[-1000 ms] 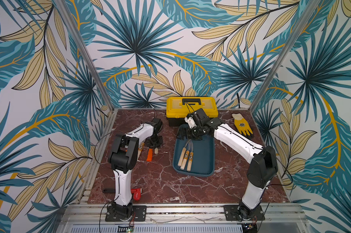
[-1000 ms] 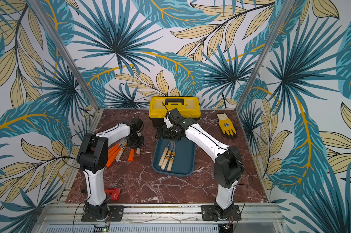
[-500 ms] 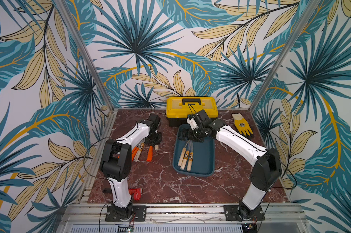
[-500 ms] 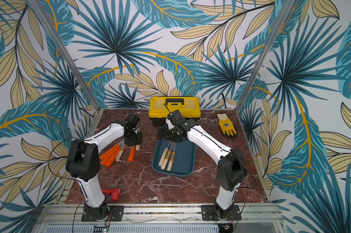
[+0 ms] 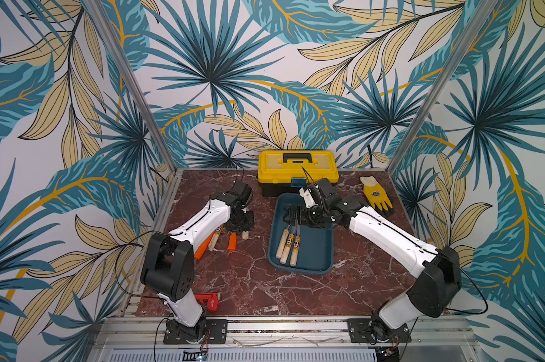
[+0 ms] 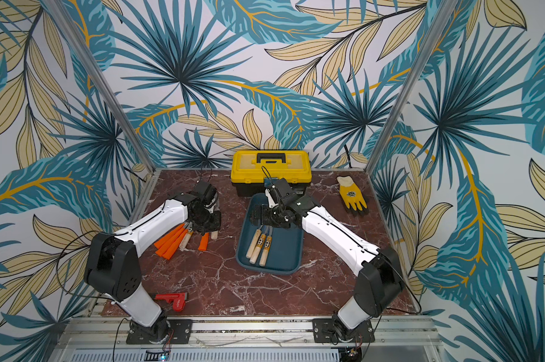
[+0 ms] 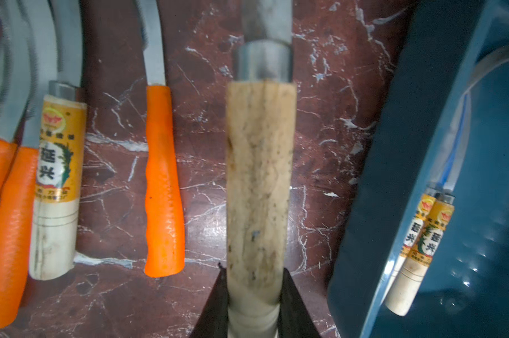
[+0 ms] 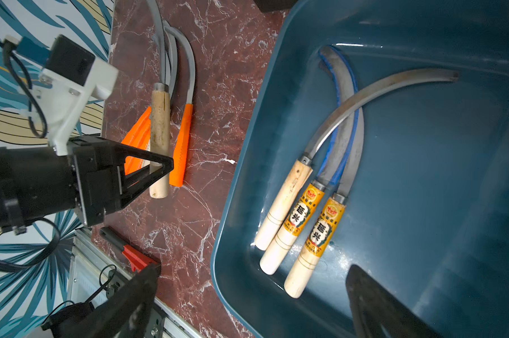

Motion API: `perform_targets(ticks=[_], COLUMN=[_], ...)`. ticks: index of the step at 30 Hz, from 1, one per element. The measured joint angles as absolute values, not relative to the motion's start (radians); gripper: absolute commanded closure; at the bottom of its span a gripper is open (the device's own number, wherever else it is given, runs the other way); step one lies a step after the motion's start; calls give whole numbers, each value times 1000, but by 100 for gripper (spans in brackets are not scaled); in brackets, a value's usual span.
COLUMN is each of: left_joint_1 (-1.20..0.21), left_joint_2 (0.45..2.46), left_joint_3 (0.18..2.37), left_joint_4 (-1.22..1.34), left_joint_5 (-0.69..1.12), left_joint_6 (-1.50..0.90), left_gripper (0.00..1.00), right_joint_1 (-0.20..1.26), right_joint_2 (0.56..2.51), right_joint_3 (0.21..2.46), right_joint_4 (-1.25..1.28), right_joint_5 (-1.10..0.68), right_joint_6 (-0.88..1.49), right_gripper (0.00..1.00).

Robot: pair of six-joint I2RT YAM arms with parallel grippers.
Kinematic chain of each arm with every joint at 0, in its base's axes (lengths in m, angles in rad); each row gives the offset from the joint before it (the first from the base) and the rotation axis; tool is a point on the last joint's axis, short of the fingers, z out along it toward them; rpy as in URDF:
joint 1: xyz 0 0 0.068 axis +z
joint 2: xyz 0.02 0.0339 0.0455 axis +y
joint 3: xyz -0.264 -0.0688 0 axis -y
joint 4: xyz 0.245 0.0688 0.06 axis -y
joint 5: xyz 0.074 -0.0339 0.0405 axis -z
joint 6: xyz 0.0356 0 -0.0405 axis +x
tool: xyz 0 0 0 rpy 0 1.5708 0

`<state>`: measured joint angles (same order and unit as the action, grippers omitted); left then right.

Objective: Put small sickles into storage boxes
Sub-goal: Pick up the sickle at the center of the board.

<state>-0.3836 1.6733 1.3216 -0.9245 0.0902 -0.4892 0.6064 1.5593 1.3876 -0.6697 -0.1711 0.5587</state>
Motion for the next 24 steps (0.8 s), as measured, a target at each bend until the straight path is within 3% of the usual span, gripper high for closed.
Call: perform_targets(ticks=[24], left_joint_1=[-655], left_joint_2=[1559], left_joint_3=[1241], left_joint_4=[-934], left_joint_5=[63], left_joint_6=[-620], left_gripper=[100], right_joint_1=[643], right_joint_2=[1298], right_joint_3=[1179], right_joint_4=[-693], right_joint_5=[-38], right_joint_6=[632], right_gripper=[0])
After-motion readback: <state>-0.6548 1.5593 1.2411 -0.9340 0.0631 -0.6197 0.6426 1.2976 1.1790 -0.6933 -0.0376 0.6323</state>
